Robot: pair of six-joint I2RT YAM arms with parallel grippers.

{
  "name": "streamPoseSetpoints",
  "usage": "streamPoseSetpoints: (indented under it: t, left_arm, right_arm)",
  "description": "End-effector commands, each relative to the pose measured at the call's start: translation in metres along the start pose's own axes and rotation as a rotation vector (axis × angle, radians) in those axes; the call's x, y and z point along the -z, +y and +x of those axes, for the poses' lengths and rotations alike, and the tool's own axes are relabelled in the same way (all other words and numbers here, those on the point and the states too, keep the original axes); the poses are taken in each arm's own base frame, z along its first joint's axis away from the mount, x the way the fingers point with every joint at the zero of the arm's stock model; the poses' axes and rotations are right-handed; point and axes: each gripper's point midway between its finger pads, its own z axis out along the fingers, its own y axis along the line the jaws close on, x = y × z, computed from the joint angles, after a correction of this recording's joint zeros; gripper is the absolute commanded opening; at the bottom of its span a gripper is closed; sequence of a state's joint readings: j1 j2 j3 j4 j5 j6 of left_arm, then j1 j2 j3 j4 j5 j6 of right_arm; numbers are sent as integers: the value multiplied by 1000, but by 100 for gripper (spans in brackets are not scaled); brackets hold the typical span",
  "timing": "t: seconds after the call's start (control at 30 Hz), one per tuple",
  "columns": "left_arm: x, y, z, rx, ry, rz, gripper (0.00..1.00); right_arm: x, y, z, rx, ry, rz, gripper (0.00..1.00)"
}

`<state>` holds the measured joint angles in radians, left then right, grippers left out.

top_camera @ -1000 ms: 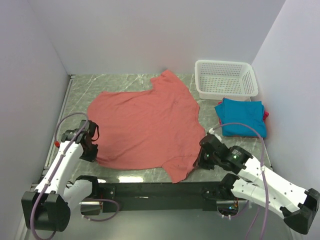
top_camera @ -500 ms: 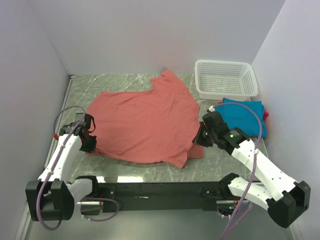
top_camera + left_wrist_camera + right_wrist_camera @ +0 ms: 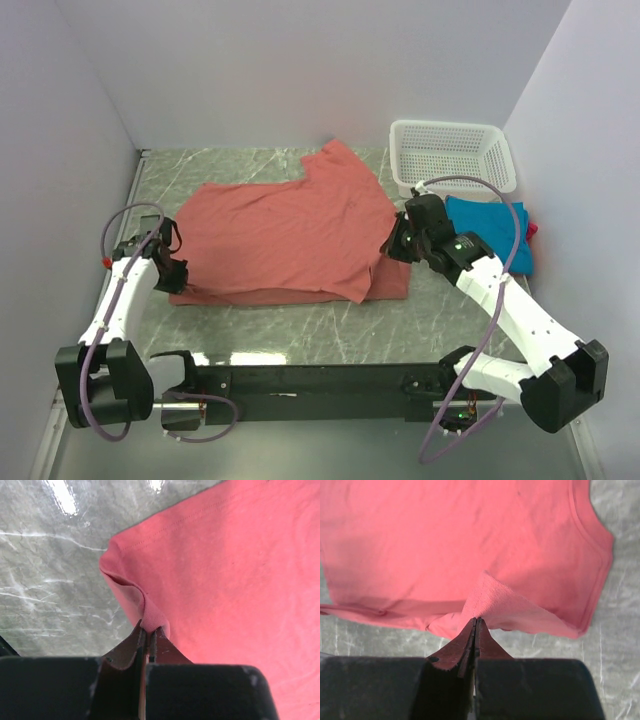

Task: Fold and stack the t-shirts
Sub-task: Fold the tshirt

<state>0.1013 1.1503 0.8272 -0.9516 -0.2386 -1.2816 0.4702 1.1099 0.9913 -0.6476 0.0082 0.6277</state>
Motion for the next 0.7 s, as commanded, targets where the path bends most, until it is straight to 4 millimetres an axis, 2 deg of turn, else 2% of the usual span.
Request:
streamPoseSetpoints:
  t: [0.0, 0.17, 0.33, 0.53, 0.57, 0.63, 0.67]
  left_arm:
    - [8, -15, -13, -1, -18, 52, 1]
    - [3, -27, -15, -13, 1, 72, 1]
    - [-2, -37, -20, -24, -1, 59, 1]
    - [-17, -52, -22, -17, 9, 60, 1]
    - [-19, -54, -23, -19, 2, 60, 1]
    - [-27, -54, -28, -15, -7, 33, 1]
    - [-30, -58, -30, -10, -11, 39, 1]
  right_arm:
    - [5, 16, -32, 23, -98, -47, 0]
    - [-2, 18, -46, 37, -126, -36, 0]
    - [-14, 28, -59, 59, -128, -53, 0]
    - [-37, 31, -79, 57, -142, -40, 0]
    - [-47, 27, -80, 62, -130, -24, 0]
    - [-54, 33, -88, 72, -134, -37, 0]
    - [-65, 35, -91, 85, -132, -37, 0]
